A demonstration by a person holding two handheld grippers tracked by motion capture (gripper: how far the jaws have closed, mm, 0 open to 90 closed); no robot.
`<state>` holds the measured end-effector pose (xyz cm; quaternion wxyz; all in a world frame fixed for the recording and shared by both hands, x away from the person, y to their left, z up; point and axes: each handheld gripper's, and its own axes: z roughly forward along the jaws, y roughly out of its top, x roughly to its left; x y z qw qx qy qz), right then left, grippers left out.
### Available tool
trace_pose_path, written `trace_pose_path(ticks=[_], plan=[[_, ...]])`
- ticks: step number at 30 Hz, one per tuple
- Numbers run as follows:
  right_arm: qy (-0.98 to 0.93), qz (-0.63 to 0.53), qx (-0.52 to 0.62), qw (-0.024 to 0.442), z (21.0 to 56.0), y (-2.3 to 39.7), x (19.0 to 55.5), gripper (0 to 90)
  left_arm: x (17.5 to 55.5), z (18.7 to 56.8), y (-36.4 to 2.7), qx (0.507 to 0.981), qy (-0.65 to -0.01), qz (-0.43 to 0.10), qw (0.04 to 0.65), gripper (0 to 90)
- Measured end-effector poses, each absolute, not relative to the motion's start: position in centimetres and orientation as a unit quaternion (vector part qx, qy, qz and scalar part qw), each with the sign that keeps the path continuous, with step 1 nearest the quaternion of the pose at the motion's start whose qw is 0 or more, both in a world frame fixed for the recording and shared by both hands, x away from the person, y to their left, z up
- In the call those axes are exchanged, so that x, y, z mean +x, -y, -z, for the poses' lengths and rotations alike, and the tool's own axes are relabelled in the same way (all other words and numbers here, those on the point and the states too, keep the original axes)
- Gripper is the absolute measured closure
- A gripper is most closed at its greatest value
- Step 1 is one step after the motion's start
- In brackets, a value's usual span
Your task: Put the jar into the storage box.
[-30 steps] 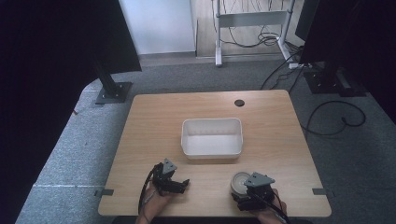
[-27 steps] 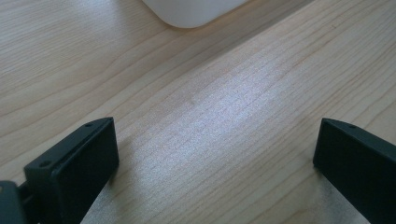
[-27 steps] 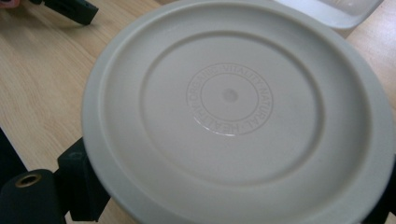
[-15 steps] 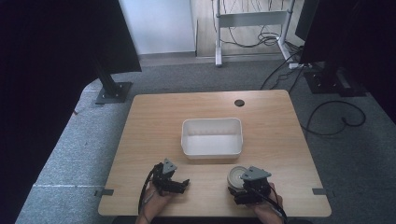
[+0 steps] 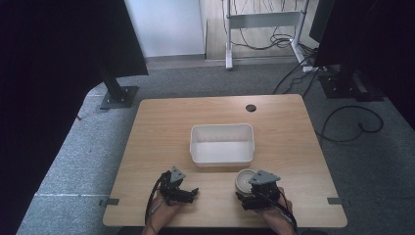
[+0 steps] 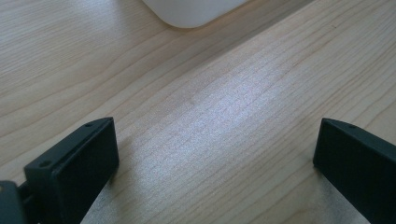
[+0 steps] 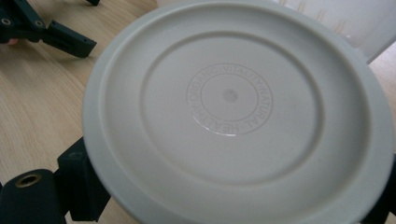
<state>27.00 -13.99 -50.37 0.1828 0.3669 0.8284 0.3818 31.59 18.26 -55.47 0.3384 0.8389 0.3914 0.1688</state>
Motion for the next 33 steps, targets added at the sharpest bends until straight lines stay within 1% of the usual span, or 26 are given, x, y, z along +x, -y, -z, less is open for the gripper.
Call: trace_pose_path(ticks=[33], plan=[[-0.823, -0.397, 0.361, 0.185, 48.2, 11.8, 30.1, 9.4, 31.6, 55.5, -18.3, 0.839, -0.391, -0.169, 0.338, 0.0]])
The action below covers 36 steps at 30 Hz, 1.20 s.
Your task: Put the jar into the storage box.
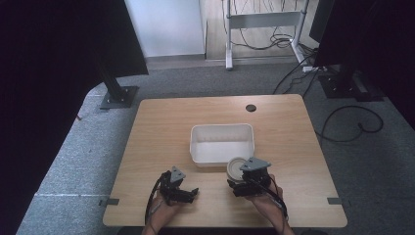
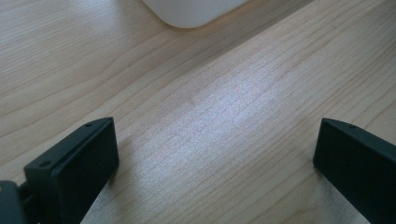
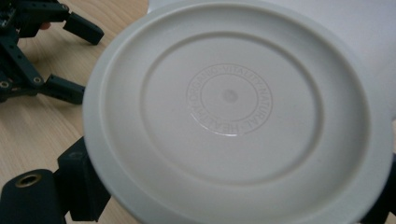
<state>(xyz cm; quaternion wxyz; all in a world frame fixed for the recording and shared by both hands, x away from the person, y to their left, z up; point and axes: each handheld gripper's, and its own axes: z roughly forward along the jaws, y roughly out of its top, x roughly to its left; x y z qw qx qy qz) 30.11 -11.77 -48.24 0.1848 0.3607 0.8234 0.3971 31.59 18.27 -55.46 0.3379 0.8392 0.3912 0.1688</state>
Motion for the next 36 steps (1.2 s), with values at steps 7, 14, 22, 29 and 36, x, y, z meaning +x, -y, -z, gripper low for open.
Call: trace_pose_path(ticks=[7, 14, 22, 29, 36], plan=[[-0.823, -0.399, 0.359, 0.185, 47.9, 11.2, 30.9, 9.4, 31.6, 55.5, -18.3, 0.839, -0.392, -0.168, 0.338, 0.0], [-0.822, -0.401, 0.359, 0.187, 47.6, 10.8, 31.6, 9.4, 31.6, 55.5, -18.2, 0.838, -0.393, -0.168, 0.339, 0.0], [-0.819, -0.402, 0.362, 0.189, 47.2, 10.2, 32.6, 9.4, 31.6, 55.5, -18.3, 0.839, -0.392, -0.169, 0.339, 0.0], [-0.819, -0.402, 0.365, 0.188, 47.3, 9.6, 33.6, 9.4, 31.6, 55.5, -18.3, 0.838, -0.392, -0.169, 0.339, 0.0], [-0.815, -0.403, 0.370, 0.189, 47.5, 9.1, 34.5, 9.4, 31.6, 55.5, -18.2, 0.838, -0.392, -0.168, 0.339, 0.0]])
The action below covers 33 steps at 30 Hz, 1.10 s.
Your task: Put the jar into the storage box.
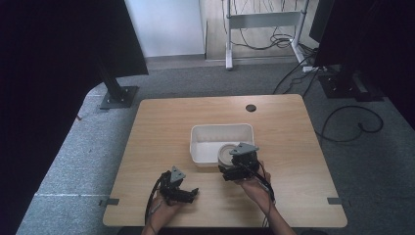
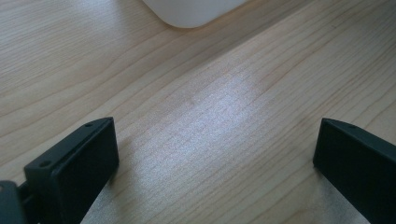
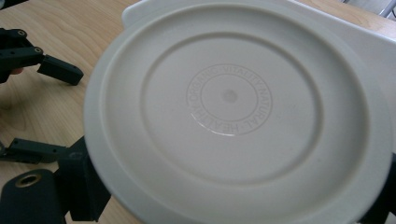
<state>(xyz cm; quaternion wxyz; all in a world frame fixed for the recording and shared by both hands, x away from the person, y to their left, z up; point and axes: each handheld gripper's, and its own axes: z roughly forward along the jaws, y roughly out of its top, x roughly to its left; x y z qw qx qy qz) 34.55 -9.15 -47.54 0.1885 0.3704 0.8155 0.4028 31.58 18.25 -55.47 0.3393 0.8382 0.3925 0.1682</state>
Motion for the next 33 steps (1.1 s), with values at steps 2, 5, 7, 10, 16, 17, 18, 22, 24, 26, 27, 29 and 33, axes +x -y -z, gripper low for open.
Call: trace_pose_path(ticks=[2, 5, 7, 10, 16, 17, 18, 22, 24, 26, 27, 29, 33], plan=[[-0.816, -0.402, 0.370, 0.190, 47.6, 9.0, 34.8, 9.4, 31.6, 55.5, -18.3, 0.838, -0.392, -0.169, 0.339, 0.0], [-0.815, -0.401, 0.372, 0.190, 47.5, 8.7, 35.1, 9.4, 31.6, 55.5, -18.2, 0.838, -0.392, -0.168, 0.339, 0.0], [-0.815, -0.402, 0.372, 0.190, 47.5, 8.5, 35.3, 9.4, 31.6, 55.5, -18.2, 0.838, -0.392, -0.168, 0.339, 0.0], [-0.815, -0.402, 0.372, 0.190, 47.4, 8.2, 35.6, 9.4, 31.6, 55.5, -18.2, 0.838, -0.393, -0.169, 0.340, 0.0], [-0.816, -0.403, 0.370, 0.188, 47.6, 7.5, 36.1, 9.4, 31.6, 55.5, -18.2, 0.838, -0.393, -0.169, 0.340, 0.0], [-0.816, -0.402, 0.369, 0.189, 47.6, 7.4, 36.2, 9.4, 31.6, 55.5, -18.2, 0.838, -0.392, -0.169, 0.339, 0.0], [-0.816, -0.403, 0.370, 0.189, 47.6, 7.3, 36.3, 9.4, 31.6, 55.5, -18.2, 0.838, -0.392, -0.169, 0.339, 0.0], [-0.814, -0.405, 0.371, 0.188, 47.5, 6.8, 36.7, 9.4, 31.6, 55.5, -18.3, 0.838, -0.392, -0.168, 0.339, 0.0], [-0.814, -0.405, 0.371, 0.188, 47.5, 6.6, 36.9, 9.4, 31.6, 55.5, -18.2, 0.838, -0.392, -0.169, 0.339, 0.0], [-0.815, -0.404, 0.370, 0.189, 47.5, 6.4, 37.1, 9.4, 31.6, 55.5, -18.2, 0.838, -0.393, -0.168, 0.339, 0.0], [-0.815, -0.404, 0.370, 0.190, 47.5, 6.2, 37.4, 9.4, 31.6, 55.5, -18.2, 0.838, -0.392, -0.168, 0.339, 0.0], [-0.815, -0.404, 0.370, 0.190, 47.6, 6.1, 37.5, 9.4, 31.6, 55.5, -18.2, 0.838, -0.393, -0.168, 0.339, 0.0], [-0.814, -0.405, 0.369, 0.193, 47.7, 5.7, 38.0, 9.4, 31.6, 55.5, -18.2, 0.838, -0.393, -0.168, 0.340, 0.0]])
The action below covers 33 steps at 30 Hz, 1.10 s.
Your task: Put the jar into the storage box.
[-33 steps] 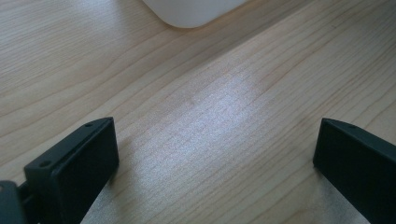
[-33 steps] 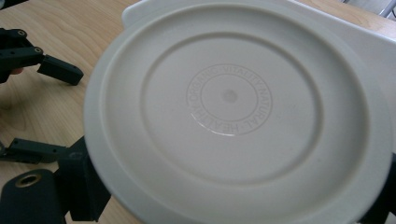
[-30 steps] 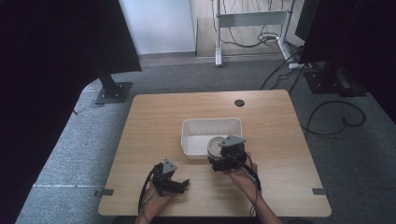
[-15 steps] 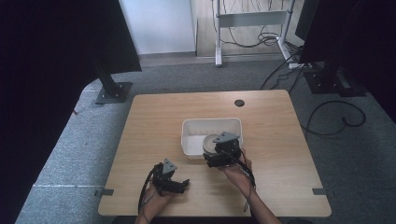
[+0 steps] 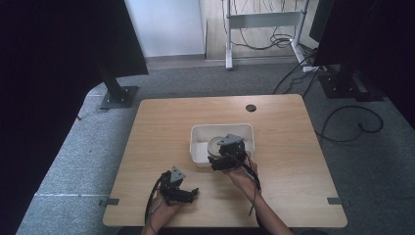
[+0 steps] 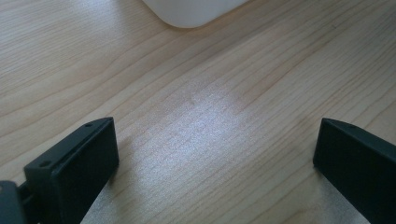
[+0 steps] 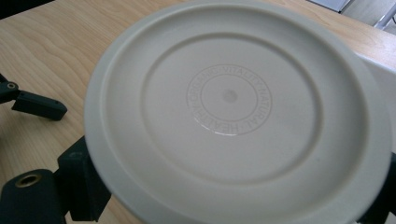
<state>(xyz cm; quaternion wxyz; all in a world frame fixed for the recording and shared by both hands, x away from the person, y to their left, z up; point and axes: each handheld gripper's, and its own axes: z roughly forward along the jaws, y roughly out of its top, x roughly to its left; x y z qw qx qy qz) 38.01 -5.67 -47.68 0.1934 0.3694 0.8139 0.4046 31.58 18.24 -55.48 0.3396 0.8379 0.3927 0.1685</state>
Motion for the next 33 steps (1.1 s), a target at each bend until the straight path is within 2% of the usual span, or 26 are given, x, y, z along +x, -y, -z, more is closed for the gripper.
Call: trace_pose_path(ticks=[14, 33], plan=[[-0.814, -0.402, 0.371, 0.193, 47.8, 4.4, 39.5, 9.4, 31.6, 55.5, -18.2, 0.838, -0.393, -0.168, 0.340, 0.0], [-0.811, -0.394, 0.387, 0.196, 49.7, 2.6, 41.6, 9.4, 31.6, 55.5, -18.3, 0.838, -0.392, -0.168, 0.340, 0.0]])
